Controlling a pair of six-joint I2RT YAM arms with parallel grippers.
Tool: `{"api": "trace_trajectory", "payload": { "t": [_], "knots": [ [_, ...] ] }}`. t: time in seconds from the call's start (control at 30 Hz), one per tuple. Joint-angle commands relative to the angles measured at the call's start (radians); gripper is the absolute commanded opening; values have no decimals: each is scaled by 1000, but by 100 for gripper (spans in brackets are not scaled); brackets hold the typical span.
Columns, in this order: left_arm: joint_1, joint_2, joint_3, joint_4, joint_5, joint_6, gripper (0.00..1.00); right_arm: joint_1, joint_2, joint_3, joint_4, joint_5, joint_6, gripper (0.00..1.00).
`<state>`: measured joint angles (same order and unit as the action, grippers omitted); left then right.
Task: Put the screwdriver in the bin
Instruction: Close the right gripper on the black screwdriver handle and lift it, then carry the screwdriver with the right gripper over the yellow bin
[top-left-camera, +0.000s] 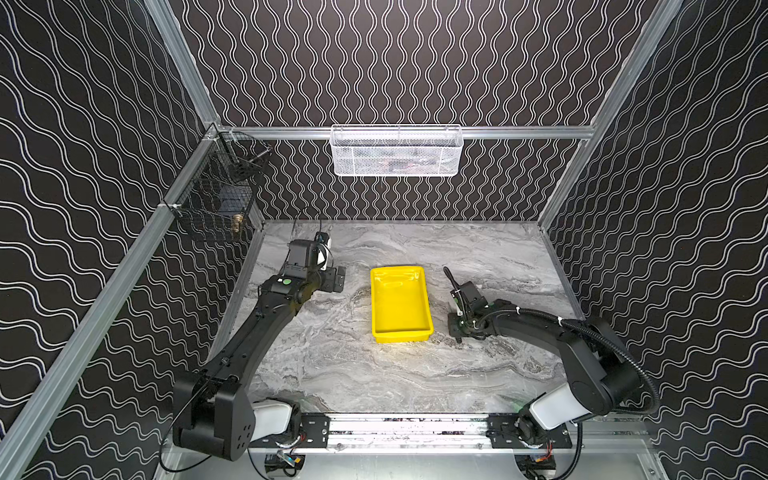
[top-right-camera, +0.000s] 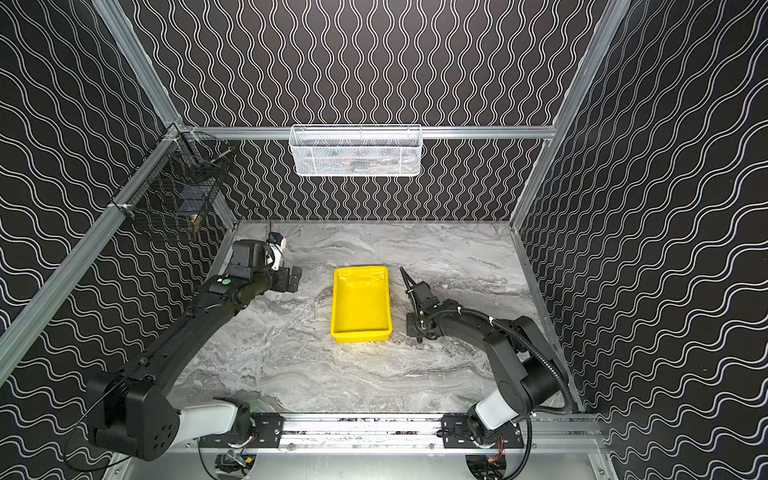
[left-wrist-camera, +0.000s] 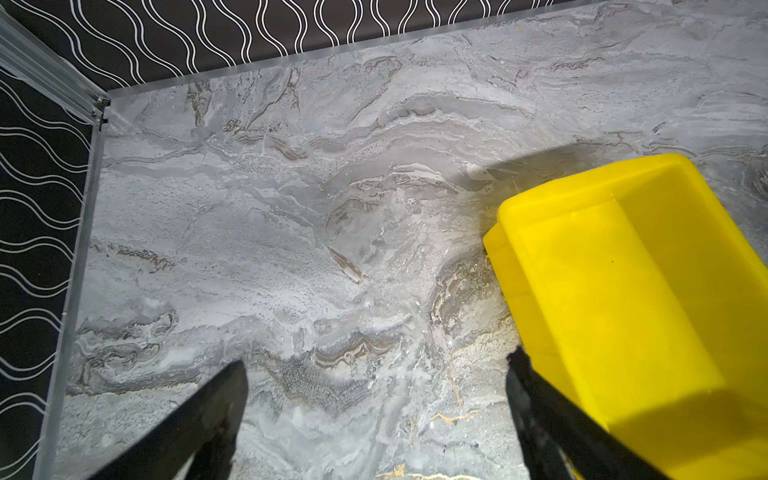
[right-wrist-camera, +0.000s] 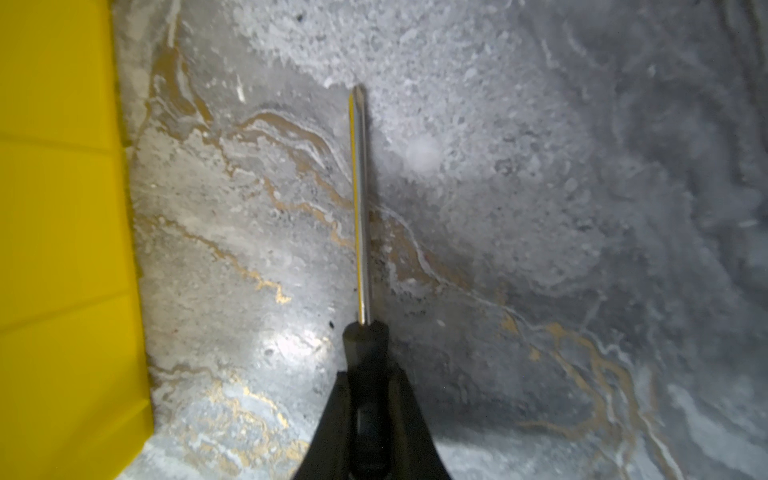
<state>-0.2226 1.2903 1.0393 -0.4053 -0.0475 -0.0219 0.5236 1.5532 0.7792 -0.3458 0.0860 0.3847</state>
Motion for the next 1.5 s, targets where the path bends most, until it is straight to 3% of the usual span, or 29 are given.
{"api": "trace_trajectory", "payload": {
  "t": [0.0,0.37,0.67,1.17,1.47],
  "knots": [
    [-1,1,4,6,1,-4,99,4,-20,15,-46,24,14,7],
    [-1,1,4,4,0,-10,99,4,-108,109,-166,79,-19,4],
    [-1,0,5,2,-2,-12,99,26,-143,291,-253,70,-59,4],
    [-1,-5,4,-1,-22,-7,99,265,105,539,-241,69,-72,4],
    [-1,-3,5,-4,-17,-9,99,302,238,539,-172,31,-66,3]
  ]
}}
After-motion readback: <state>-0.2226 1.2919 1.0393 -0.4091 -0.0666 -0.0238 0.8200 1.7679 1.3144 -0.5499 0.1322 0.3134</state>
